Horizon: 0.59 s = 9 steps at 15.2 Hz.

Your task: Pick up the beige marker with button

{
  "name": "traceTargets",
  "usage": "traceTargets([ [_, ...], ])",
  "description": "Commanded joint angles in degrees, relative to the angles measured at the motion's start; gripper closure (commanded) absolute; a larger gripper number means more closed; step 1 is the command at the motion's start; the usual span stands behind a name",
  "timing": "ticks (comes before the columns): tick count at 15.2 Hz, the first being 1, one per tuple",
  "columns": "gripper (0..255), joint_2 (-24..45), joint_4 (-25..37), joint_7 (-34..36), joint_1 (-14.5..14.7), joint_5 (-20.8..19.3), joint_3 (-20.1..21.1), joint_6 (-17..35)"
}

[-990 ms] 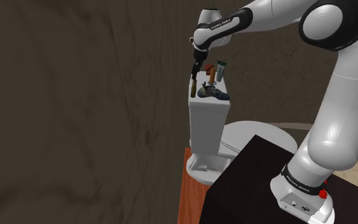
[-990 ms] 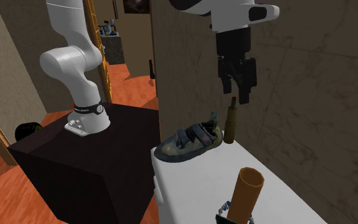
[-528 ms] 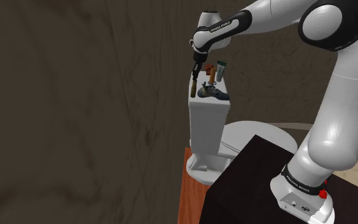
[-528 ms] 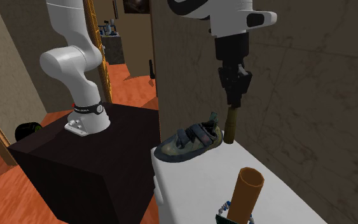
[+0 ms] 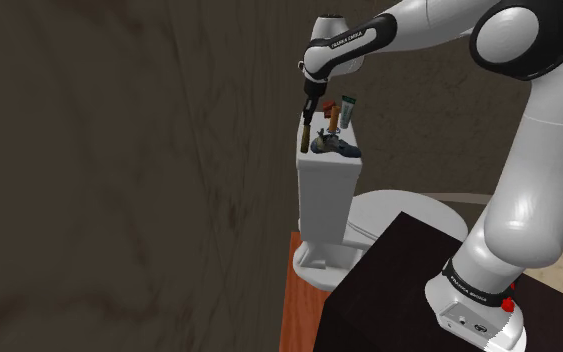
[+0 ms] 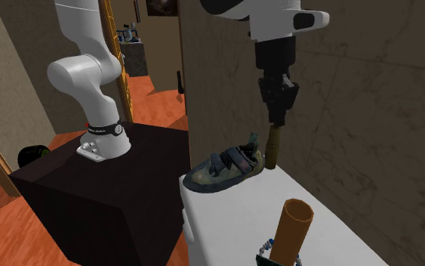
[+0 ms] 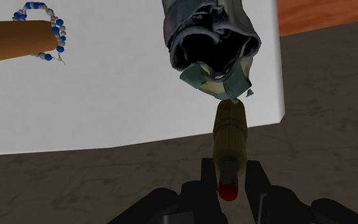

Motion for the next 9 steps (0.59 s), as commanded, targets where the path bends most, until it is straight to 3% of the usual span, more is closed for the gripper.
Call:
traceTargets([
  [1,255,-0.40,1.31,0.04,0.13,-0.10,0.09,-1.40],
  [9,255,-1.64,5.92,0.19,0.21,-0.41,-0.03,-7.23],
])
